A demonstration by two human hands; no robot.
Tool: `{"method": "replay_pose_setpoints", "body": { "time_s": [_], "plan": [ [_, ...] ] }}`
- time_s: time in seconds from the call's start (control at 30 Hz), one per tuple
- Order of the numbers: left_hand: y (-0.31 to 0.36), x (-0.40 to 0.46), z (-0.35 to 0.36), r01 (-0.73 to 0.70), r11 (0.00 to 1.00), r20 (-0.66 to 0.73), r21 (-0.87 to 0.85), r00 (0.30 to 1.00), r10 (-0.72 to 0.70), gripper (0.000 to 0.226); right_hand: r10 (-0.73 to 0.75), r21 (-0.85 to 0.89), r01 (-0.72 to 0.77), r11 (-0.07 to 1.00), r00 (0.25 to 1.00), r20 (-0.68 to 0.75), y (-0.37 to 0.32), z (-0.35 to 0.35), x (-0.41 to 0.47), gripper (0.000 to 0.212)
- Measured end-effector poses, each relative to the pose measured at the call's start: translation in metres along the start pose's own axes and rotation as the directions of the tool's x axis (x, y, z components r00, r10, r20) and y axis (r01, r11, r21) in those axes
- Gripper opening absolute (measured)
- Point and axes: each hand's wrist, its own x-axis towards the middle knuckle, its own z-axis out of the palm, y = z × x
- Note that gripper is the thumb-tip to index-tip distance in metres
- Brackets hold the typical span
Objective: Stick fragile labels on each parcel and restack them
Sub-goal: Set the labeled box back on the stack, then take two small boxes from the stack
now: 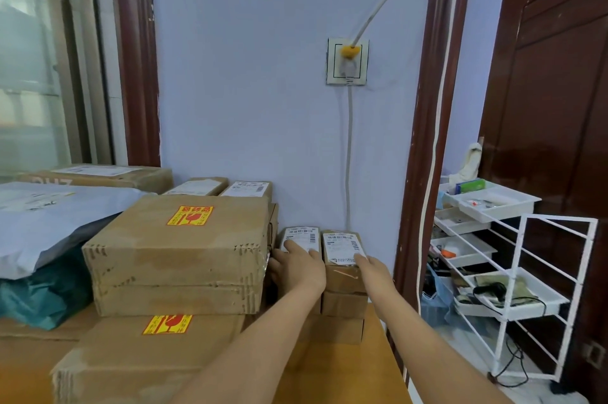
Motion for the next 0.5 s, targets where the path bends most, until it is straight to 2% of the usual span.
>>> {"method": "replay_pose_setpoints", "body": {
  "time_s": [0.2, 0.37, 0.5],
  "plan": [
    [0.006, -0.001, -0.006, 0.049, 0.995, -0.031, -0.09, 0.998, -0.052, 0.046, 0.022, 0.062, -0.023, 0.998, 1.0, 0.008, -0.001, -0.005, 0.0, 0.033],
    [0.005, -0.005, -0.006, -0.013, 0.985, -0.055, -0.171, 0.998, 0.003, 0.044, 0.029, 0.126, -0.028, 0.992, 1.0, -0.005, 0.0, -0.012, 0.001, 0.034],
    [0.008, -0.01, -0.008, -0.061, 0.962, -0.06, -0.267, 0.997, 0.047, 0.042, 0.019, 0.25, -0.016, 0.968, 1.0, -0.01, -0.005, -0.025, -0.009, 0.025]
  ]
}}
